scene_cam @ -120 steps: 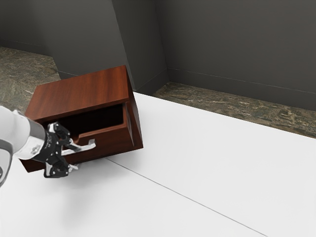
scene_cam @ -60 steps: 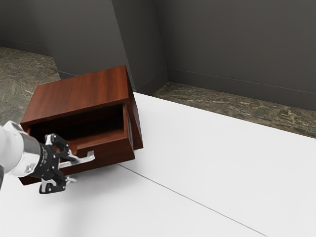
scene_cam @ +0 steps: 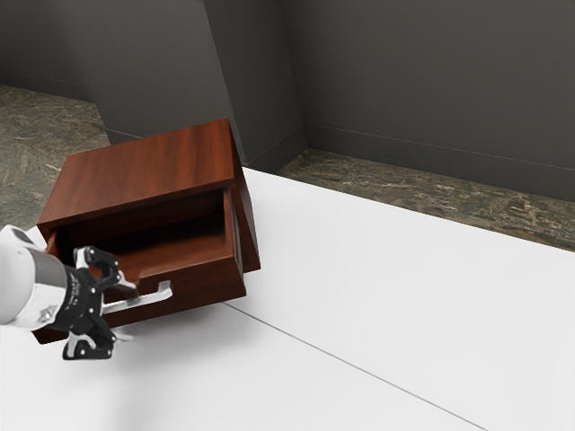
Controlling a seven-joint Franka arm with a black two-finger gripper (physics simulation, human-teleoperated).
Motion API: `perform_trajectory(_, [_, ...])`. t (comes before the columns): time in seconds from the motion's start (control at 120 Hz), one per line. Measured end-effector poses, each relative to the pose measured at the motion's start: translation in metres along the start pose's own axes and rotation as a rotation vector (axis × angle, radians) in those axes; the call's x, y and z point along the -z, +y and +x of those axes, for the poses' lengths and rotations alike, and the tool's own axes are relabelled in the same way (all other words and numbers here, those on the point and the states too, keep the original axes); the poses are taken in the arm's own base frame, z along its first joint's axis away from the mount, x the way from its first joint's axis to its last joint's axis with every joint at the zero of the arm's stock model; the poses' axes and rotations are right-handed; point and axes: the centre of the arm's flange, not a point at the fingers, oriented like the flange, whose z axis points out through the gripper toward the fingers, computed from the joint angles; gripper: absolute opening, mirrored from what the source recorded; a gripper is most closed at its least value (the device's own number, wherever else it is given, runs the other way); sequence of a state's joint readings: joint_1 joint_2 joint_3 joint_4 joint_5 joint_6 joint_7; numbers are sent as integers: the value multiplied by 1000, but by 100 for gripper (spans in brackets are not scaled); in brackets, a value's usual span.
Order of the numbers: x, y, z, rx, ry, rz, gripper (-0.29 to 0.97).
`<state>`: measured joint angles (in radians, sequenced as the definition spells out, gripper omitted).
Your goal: Pull the drawer handle with one arm to open the drawer
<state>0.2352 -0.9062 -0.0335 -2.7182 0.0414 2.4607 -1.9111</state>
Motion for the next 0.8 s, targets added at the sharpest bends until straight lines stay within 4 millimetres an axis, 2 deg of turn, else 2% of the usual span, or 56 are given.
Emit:
perform_trajectory(0.075, [17,-4,-17,-44,-12,-39,55])
perform_trajectory(0.117, [30,0,-27,-62,-30,-58,57])
perform_trajectory(0.167, [53,23,-30,-50,-48,-69,58])
perform_trajectory(0.208, [70,49,-24,-20,-56,-63,60])
perform_trajectory(0.325, [97,122,-9,23,-38,16,62])
perform_trajectory(0.392, [106,156,-6,8,-12,80,63])
perform_trajectory(0.458, [103,180,0,-25,15,166,63])
perform_trajectory(0.533, [85,189,15,-62,38,276,64])
perform_trajectory(0.625, [71,187,18,-128,43,373,64])
perform_trajectory(0.8, [66,178,18,-233,14,469,65])
